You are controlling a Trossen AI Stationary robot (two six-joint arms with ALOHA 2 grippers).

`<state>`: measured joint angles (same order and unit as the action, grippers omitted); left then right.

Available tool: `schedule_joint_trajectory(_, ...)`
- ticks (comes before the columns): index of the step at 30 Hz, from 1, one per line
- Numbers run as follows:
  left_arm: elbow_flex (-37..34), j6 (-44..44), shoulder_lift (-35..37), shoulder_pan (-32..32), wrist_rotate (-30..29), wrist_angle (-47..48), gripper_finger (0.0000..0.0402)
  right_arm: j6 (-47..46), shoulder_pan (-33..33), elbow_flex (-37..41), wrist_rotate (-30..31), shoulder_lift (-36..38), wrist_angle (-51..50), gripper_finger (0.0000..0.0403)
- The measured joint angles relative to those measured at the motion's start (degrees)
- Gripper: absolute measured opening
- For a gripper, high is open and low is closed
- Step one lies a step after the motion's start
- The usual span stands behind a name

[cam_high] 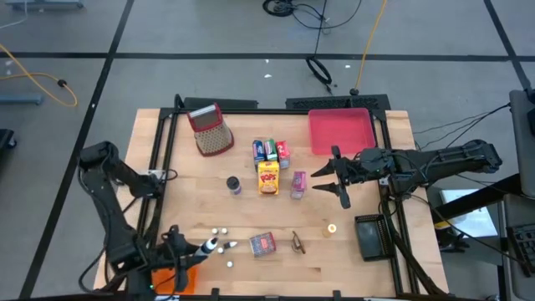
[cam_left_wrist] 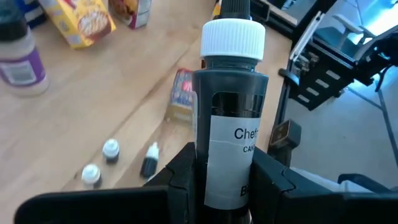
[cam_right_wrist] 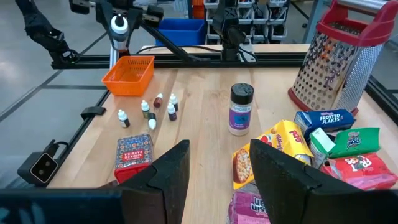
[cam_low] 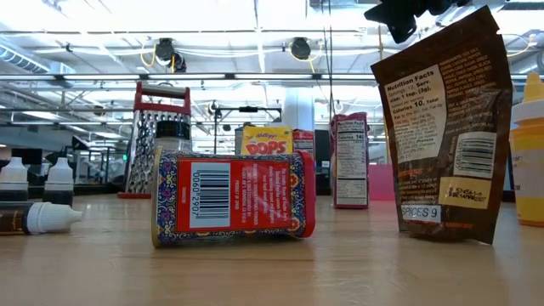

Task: Pick & Place Kitchen Items
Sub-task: Put the large black food coloring bottle into the orange bin

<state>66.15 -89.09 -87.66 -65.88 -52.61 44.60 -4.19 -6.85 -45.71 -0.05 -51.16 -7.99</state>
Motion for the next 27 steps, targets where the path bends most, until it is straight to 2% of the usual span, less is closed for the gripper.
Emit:
schedule_joint_trajectory(12, 0.0, -25.6, -4.6, -9.9, 1.1, 16.2, 0.0089, -2.6, 0.0, 0.0, 0.1, 0.0, 0.0, 0.016)
schedule_joint_trajectory(19, 0.0, -32.9, -4.6, -11.2, 1.1, 28.2, 0.009, -2.6, 0.0, 0.0, 0.2, -0.9, 0.3, 0.016)
schedule_joint_trajectory(27, -5.0, -35.2, -4.3, -10.8, 2.1, 28.3, 0.009, -2.0, 0.0, 0.0, 0.2, -3.4, 2.7, 0.016)
